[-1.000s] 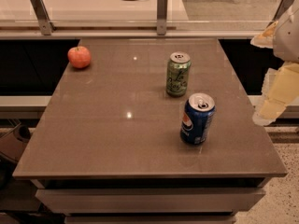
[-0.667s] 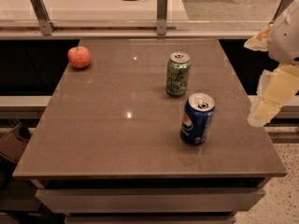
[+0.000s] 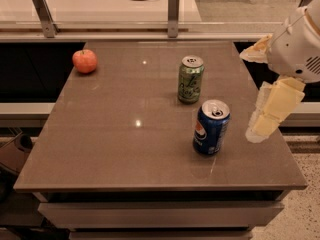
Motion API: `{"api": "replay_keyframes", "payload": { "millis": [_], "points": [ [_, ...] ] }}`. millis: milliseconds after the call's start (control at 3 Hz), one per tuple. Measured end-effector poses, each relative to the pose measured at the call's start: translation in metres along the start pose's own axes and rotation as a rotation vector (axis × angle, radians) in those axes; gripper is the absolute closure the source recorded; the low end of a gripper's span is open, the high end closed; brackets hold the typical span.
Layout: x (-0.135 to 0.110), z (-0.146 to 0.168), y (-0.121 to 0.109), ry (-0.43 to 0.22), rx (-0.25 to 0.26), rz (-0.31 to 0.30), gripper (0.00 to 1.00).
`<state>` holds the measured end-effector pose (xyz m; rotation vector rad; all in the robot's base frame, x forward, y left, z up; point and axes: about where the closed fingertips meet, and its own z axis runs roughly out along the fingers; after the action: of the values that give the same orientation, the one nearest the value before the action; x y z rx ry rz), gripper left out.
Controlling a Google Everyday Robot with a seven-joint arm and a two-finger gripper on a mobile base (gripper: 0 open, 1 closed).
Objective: Move pepsi can near apple
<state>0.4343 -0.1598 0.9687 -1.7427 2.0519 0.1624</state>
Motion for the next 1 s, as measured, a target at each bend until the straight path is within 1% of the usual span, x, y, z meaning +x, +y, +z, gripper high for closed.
{"api": "replay_keyframes", "payload": {
  "millis": [333, 667, 1000],
  "points": [
    [-0.010, 0.020, 0.002, -0.105, -0.013, -0.013, 0.00],
    [-0.018, 0.044, -0.003, -0.239, -0.017, -0.020, 0.00],
    [-0.015, 0.065, -0.013, -0.357, -0.017, -0.010, 0.00]
  ]
}}
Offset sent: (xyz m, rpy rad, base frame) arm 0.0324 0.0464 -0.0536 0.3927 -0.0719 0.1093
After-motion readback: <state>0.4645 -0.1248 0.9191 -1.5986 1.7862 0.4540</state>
